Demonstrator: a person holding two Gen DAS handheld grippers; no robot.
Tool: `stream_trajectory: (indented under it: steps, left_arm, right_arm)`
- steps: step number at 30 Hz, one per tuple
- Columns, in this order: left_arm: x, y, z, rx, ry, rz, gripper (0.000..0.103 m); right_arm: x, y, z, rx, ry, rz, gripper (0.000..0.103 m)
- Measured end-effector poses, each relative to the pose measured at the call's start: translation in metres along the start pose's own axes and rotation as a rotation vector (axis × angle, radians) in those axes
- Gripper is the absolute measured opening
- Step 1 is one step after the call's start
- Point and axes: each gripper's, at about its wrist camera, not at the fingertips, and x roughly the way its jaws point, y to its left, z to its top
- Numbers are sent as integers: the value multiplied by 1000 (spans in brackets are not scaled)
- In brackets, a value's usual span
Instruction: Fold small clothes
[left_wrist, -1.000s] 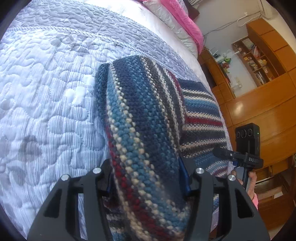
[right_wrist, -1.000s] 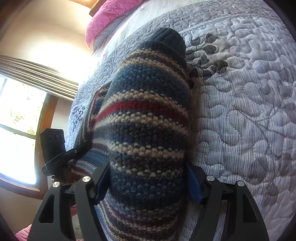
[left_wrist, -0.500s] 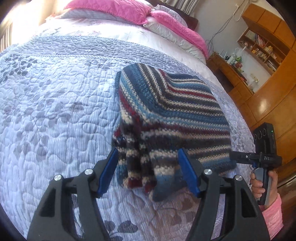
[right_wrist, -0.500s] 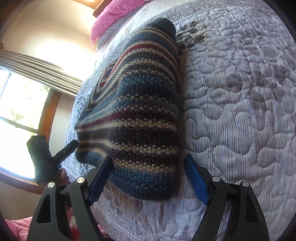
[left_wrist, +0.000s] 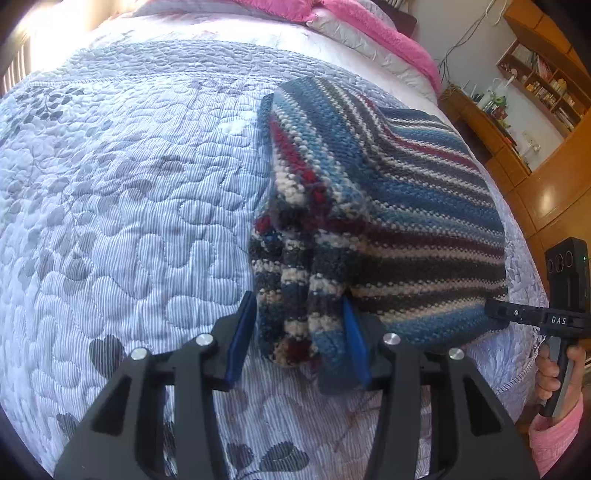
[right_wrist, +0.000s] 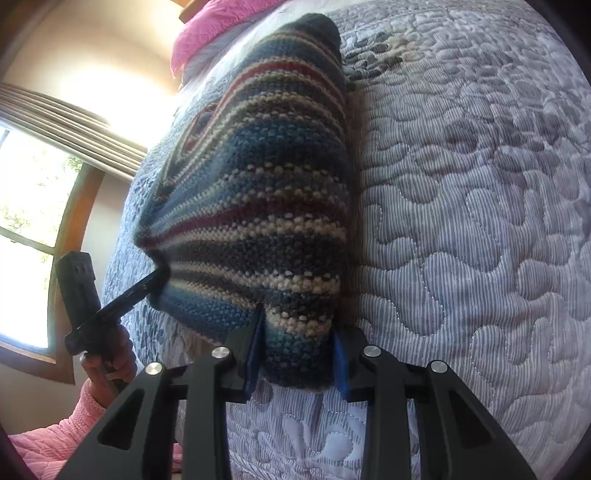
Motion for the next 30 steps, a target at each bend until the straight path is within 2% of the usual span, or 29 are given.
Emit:
stream_trajectory:
  steps: [5,7,8,10,13,14,16,21,30]
  left_arm:
    - [3,6,0,-17,-9,-15,55]
    - [-3,5,-2,-30,-16,-7,58]
    - [-7,6,-3,-44,-20,4,64]
    - [-19,7,-11,-76,-42,27,70]
    - [-38,6,-23,-81,-53,27,71]
    - [-44,6,-27,-81,-52,40,71]
    - [-55,3,-35,-76,-48,72,71]
    - [-83,-6,-55,-41,-50,147,71]
    - [-130,-30,-82,24,-91,261,76]
  right_arm:
    - [3,-2,-2,10,-29,-19,33]
    - [4,7,-1,5,-53,-42,37]
    - [2,10,-2,2,-68,-54,40]
    - [-4,17,-9,4,-89,-79,53]
    - [-13,31,-23,-20,-123,-156,68]
    - [-17,36,-29,-32,-134,-189,71]
    - [-24,43,-42,-53,-151,-245,84]
    - [-37,60,-71,-84,-182,-319,97]
    - [-63,94,-108,-131,-234,-410,99]
